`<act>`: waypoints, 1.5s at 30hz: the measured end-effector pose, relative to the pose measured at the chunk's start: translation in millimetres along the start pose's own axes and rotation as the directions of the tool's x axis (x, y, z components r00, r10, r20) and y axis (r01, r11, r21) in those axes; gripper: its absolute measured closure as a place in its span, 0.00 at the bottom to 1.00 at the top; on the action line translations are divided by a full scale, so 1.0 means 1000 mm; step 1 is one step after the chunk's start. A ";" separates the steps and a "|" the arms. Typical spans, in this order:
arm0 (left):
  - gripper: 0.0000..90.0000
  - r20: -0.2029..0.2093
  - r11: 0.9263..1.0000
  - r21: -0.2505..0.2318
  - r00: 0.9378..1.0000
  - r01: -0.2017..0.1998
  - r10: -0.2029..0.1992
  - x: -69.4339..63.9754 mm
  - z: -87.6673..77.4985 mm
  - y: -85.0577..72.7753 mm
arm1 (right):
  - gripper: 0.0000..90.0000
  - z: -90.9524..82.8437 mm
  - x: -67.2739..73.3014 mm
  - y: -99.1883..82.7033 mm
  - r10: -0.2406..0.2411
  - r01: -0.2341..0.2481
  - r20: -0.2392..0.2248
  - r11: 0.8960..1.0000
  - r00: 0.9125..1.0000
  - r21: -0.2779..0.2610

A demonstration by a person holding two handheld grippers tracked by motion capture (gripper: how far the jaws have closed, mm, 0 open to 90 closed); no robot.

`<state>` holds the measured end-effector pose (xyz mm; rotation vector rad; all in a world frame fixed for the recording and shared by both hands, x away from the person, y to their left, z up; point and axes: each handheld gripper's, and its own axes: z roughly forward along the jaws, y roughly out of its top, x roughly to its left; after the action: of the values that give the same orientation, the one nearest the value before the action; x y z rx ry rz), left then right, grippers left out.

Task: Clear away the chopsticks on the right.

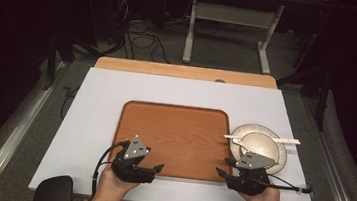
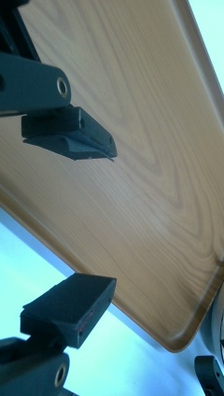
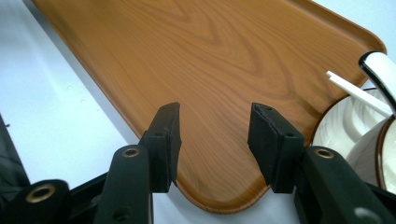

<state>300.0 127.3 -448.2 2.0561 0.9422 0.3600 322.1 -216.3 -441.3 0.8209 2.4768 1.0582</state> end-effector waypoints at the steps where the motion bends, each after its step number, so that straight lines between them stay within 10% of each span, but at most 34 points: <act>1: 0.35 0.000 1.000 0.000 1.000 0.000 0.000 0.000 0.000 0.000 | 0.61 0.000 0.000 0.000 0.000 0.000 0.000 1.000 1.000 0.000; 45: 0.36 -0.003 1.000 -0.002 1.000 -0.012 0.012 -0.002 -0.002 0.000 | 0.65 -0.022 -0.009 0.006 0.014 -0.014 -0.019 1.000 1.000 -0.002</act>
<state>297.6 127.0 -447.1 2.0604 0.9310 0.3700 320.5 -229.9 -421.6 0.8320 2.4885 1.0786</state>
